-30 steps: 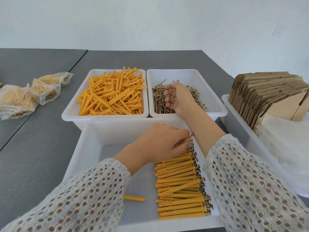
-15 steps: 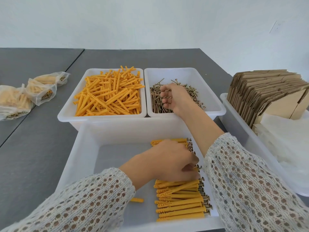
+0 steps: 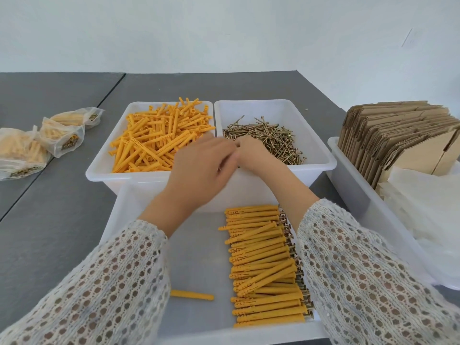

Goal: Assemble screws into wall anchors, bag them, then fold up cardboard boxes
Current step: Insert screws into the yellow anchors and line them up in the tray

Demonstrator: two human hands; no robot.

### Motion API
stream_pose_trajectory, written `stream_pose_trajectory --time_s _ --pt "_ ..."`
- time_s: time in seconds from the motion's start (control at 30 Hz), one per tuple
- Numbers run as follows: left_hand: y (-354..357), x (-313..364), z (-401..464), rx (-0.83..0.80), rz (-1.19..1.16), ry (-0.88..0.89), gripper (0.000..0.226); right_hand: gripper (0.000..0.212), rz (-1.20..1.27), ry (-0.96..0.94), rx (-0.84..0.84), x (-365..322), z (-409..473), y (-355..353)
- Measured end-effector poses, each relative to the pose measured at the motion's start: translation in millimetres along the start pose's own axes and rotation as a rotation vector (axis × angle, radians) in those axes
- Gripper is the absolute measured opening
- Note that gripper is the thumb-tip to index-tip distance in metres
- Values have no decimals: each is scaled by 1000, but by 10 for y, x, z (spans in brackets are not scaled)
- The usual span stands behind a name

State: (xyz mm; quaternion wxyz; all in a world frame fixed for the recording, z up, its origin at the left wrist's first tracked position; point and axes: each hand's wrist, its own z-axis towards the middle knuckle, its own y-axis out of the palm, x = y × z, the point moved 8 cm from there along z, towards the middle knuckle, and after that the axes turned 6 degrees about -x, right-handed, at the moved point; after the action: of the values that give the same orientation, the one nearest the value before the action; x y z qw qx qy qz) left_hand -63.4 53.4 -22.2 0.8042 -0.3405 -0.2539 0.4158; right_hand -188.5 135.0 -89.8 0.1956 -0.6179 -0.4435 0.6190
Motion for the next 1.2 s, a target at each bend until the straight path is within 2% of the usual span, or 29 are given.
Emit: stream_pose_trajectory --time_s 0.1,0.17,0.27,0.4,0.47,0.63,0.97,1.03,1.2 --pt "-86 -330 -27 44 118 -215 15 17 -121 -28 -26 -29 -36 65" --pt "-84 -589 -93 11 162 -401 15 21 -131 -32 -44 -30 -47 75" --pt "-75 -895 -214 -82 225 -629 25 32 -87 -22 -19 -12 -49 47" --pt "24 -1117 -351 -268 255 -793 31 32 -41 -14 24 -8 -60 26" --pt "109 -1153 -382 -352 214 -814 31 33 -20 -19 39 -9 -70 8" --pt "160 -1152 -350 -355 136 -754 28 33 75 -32 152 17 -82 -72" --pt "292 -1180 -346 -440 117 -682 34 44 483 -23 469 136 -217 -365" --pt "311 -1176 -352 -461 115 -687 36 41 586 -17 497 148 -244 -387" --pt "298 -1150 -354 -448 122 -710 33 19 807 1 519 155 -267 -400"
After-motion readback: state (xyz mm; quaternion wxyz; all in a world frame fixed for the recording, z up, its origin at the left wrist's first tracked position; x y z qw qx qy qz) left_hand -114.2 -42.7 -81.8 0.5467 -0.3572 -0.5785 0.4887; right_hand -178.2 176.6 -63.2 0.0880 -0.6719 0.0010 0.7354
